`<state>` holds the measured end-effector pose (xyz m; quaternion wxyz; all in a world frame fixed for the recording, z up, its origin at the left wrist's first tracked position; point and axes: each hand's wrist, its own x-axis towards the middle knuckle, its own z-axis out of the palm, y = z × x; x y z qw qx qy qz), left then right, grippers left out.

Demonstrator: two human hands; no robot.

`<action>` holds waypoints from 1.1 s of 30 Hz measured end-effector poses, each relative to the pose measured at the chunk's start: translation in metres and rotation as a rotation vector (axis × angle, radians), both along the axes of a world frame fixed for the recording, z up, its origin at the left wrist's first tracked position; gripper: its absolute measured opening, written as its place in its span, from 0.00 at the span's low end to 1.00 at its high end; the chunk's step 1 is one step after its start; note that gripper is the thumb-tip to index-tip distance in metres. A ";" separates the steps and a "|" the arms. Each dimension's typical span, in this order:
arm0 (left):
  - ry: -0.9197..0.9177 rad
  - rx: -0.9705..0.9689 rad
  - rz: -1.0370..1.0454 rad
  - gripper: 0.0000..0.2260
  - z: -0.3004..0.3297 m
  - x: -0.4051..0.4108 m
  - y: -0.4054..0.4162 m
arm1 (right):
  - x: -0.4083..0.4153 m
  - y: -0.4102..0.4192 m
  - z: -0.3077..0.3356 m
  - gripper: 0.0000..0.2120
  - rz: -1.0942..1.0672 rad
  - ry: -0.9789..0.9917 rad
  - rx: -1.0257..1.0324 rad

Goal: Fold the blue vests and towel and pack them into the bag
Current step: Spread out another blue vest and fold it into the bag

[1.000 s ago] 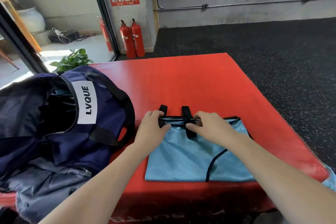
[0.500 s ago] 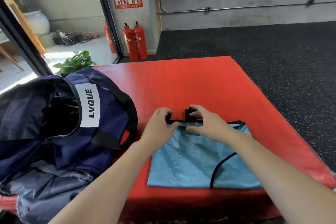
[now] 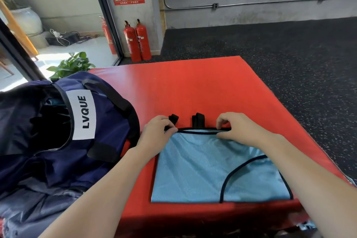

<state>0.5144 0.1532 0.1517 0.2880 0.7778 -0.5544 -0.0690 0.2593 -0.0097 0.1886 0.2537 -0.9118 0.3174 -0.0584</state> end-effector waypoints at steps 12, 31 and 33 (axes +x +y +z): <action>-0.027 -0.001 0.082 0.07 0.008 -0.008 0.002 | -0.019 -0.007 -0.001 0.03 -0.114 -0.013 -0.011; -0.069 0.118 0.057 0.19 0.000 -0.086 -0.075 | -0.076 -0.008 0.012 0.09 -0.099 0.170 0.128; -0.132 0.255 0.017 0.27 -0.004 -0.108 -0.084 | -0.079 0.003 0.010 0.11 -0.062 0.186 0.147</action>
